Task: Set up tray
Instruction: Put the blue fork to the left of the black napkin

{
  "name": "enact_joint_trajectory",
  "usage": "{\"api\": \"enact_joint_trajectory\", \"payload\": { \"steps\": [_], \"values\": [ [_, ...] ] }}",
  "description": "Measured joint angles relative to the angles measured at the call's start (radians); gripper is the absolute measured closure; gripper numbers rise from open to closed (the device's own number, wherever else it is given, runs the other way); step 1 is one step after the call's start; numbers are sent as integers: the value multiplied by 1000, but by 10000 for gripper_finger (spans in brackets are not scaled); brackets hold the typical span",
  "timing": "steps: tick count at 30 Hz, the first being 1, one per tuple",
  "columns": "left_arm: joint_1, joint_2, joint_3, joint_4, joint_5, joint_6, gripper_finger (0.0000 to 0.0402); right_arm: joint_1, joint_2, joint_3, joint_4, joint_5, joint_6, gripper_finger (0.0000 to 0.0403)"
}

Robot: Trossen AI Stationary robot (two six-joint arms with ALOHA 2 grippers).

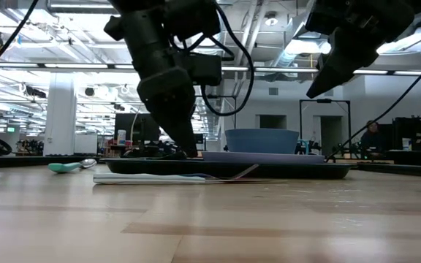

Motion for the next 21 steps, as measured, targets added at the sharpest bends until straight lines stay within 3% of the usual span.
{"api": "enact_joint_trajectory", "payload": {
  "steps": [12, 21],
  "values": [
    [-4, 2, 0, 15, 1, 26, 241, 0, 0, 0, 0, 0, 0, 270],
    [-4, 70, -1, 31, 0, 44, 241, 0, 0, 0, -1, 1, 0, 269]
  ]
}}
